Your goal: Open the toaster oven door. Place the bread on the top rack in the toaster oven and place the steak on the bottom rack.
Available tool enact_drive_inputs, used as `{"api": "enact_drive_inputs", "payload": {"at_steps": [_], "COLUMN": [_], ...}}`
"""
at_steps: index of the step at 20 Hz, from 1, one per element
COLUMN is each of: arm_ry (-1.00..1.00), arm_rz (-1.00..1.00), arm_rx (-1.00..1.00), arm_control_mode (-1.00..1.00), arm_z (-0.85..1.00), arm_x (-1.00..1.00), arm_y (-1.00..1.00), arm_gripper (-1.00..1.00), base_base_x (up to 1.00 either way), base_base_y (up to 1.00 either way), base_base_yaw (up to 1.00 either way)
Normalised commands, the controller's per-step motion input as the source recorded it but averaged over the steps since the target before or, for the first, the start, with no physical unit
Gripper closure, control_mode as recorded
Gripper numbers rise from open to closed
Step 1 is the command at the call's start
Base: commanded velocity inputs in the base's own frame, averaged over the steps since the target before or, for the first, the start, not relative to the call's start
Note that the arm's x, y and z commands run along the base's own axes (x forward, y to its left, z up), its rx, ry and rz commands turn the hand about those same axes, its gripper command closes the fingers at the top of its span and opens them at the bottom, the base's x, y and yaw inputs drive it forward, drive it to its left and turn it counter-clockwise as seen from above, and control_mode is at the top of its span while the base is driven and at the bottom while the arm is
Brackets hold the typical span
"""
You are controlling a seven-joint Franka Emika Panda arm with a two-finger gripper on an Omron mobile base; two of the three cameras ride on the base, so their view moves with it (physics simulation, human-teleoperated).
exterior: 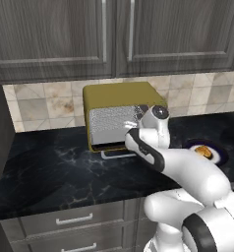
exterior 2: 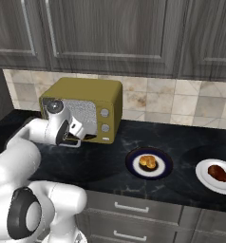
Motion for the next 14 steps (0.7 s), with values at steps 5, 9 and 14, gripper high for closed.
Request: {"api": "enact_drive_inputs", "payload": {"at_steps": [5,9,14], "arm_ry": [0.00,0.06,0.27], "arm_rz": [0.00,0.00,0.00], "arm_rx": [0.00,0.00,0.00], "arm_control_mode": [-1.00,-1.00,-1.00], "arm_z": [-0.18,-0.35,-0.89], "arm_x": [0.48,0.41,0.05], "arm_y": [0.24,0.19,0.20], "arm_gripper": [1.00,1.00,1.00], "base_base_x": [0.00,0.00,0.00], "base_base_y": [0.00,0.00,0.00], "base_base_yaw": [0.00,0.00,0.00]}}
